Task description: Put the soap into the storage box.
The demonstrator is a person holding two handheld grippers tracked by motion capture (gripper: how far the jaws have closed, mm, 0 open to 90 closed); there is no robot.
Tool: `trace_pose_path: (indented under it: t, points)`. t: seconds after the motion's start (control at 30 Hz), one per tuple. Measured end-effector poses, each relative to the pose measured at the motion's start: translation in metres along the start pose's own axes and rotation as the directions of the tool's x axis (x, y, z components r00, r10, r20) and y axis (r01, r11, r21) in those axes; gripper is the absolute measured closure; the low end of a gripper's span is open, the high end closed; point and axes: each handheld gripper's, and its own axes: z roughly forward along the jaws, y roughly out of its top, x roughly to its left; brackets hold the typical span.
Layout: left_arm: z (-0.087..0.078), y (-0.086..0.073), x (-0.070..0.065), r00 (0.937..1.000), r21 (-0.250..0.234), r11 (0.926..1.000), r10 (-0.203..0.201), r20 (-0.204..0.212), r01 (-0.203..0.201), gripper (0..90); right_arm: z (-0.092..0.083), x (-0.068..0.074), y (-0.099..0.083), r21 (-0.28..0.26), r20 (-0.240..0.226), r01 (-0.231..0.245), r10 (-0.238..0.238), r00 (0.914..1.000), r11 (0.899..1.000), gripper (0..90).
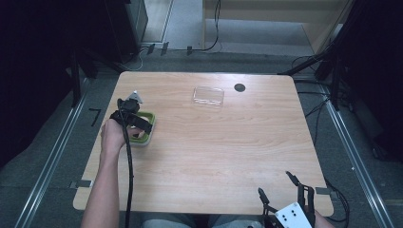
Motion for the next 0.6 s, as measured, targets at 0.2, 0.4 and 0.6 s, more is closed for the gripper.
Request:
trace_pose_path:
  t: [0.2, 0.4, 0.6]
  points:
    - [-0.008, -0.011, -0.006, 0.9999, 0.001, 0.9999, 0.017, 0.0, -0.017, 2.0, 0.0, 0.0, 0.0, 0.0, -0.002, 0.005, -0.005, 1.0, 1.0, 13.2]
    - [-0.015, -0.026, -0.012, 0.9994, 0.004, 0.9995, 0.033, -0.012, -0.033, 1.6, 0.0, 0.0, 0.0, 0.0, -0.002, 0.002, -0.002, 1.0, 1.0, 13.3]
    - [-0.013, -0.041, -0.019, 0.9984, 0.028, 0.998, 0.057, -0.002, -0.057, 1.3, 0.0, 0.0, 0.0, -0.002, -0.001, 0.001, -0.001, 1.0, 1.0, 13.3]
